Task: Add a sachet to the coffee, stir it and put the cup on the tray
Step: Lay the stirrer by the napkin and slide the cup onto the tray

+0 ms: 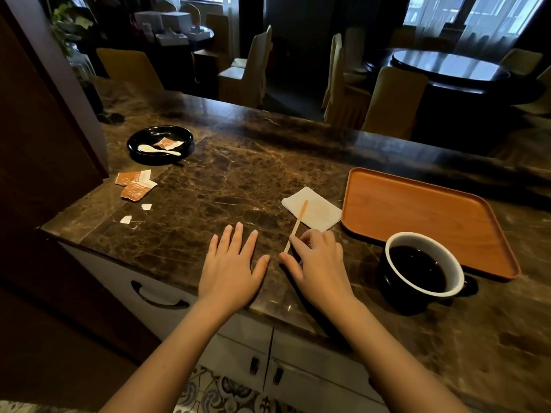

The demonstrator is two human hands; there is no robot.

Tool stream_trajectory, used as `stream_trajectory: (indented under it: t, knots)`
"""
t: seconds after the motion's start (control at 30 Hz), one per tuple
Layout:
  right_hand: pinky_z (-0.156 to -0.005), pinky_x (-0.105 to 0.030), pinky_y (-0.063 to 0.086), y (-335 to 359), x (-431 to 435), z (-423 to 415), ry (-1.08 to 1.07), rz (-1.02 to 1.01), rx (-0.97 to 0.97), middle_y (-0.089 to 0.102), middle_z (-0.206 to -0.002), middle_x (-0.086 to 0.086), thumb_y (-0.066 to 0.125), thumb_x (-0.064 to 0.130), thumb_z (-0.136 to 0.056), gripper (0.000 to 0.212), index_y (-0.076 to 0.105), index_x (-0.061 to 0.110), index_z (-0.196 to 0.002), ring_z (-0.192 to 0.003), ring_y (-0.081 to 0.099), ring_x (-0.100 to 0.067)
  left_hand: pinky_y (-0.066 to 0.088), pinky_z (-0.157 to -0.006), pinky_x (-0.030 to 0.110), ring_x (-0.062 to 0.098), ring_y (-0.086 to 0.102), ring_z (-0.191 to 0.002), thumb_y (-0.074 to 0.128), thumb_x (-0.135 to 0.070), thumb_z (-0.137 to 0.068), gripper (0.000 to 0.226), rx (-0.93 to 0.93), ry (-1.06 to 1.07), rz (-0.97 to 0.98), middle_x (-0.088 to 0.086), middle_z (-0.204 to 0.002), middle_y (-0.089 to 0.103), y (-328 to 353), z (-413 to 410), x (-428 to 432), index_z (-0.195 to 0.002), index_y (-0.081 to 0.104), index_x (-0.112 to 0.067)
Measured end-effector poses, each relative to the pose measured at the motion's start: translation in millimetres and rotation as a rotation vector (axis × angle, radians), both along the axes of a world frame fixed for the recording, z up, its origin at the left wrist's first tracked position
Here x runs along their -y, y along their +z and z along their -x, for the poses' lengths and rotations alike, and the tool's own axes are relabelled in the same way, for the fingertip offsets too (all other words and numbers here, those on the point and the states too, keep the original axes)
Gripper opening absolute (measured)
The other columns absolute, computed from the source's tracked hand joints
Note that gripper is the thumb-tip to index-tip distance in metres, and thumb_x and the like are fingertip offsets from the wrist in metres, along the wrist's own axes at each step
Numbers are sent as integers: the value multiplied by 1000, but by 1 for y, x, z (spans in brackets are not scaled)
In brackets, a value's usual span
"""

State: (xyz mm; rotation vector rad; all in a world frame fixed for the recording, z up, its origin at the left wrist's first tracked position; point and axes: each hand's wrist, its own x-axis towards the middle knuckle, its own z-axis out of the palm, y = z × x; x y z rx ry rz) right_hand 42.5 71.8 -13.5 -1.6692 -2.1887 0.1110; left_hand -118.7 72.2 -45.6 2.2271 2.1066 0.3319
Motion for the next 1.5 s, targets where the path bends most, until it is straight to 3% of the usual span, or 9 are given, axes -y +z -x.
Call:
stream_trajectory:
  t: [0.47,0.6,0.73,0.8,0.97,1.03,1.2,1.33,1.5]
  knots:
    - [-87,-30,42,31,47,-48,61,-36,-155,64,-110,1,50,26,-92,26,61,18,-114,-103,49,-15,-2,-117,44,23,-6,-144,14,-54,-91,62,-52,-3,134,7,-157,-1,5,-1,-6,-145,3,-25]
    - [-79,-26,44,47,60,-83,-81,-209,-221,69,-94,-3,57,14,-88,16,67,12,-100,-90,59,-17,-7,-115,47,26,-10,-143,17,-58,-90,67,10,18,206,10,-157,-4,15,-15,-6,-145,4,-23]
    - [-74,-15,36,55,67,-117,-245,-318,-256,65,-94,-2,53,14,-88,16,65,12,-99,-89,51,-11,-5,-115,45,24,-10,-143,21,-56,-90,65,102,7,199,9,-157,-3,21,-39,2,-145,5,-24]
    - [-73,-20,34,51,69,-134,-340,-344,-238,63,-98,-6,51,15,-88,18,62,11,-103,-92,47,-11,-7,-114,40,21,-12,-143,22,-54,-91,65,133,-69,158,7,-157,-5,22,-56,13,-145,3,-23]
    - [-82,-36,37,28,75,-183,-586,-152,-232,55,-114,-14,51,23,-91,30,55,10,-118,-110,42,-29,-9,-112,30,14,-12,-142,27,-49,-92,65,234,-295,109,2,-157,-5,31,-109,44,-145,3,-20]
    - [-84,-35,36,18,74,-196,-519,-55,-291,56,-114,-12,49,24,-92,28,57,11,-116,-109,45,-28,-9,-109,26,11,-12,-142,29,-47,-94,63,259,-355,129,0,-157,-5,31,-125,51,-145,4,-20]
    - [-60,-17,39,14,72,-207,-366,110,-601,63,-96,2,48,24,-93,17,60,17,-104,-79,55,-1,0,-114,27,8,-9,-142,29,-47,-93,62,284,-438,147,-2,-157,-1,21,-147,53,-145,7,-20]
    - [-52,-15,42,22,66,-212,-310,239,-785,62,-77,2,48,28,-94,21,62,13,-91,-61,56,1,0,-114,27,11,-5,-143,25,-49,-93,62,245,-440,134,1,-157,4,20,-155,45,-145,10,-17]
    - [-64,-25,41,24,53,-222,-146,392,-808,57,-76,-2,45,25,-95,25,59,6,-86,-68,52,-10,-3,-110,25,12,-2,-143,20,-53,-92,64,143,-407,98,2,-157,5,18,-159,41,-145,10,-18]
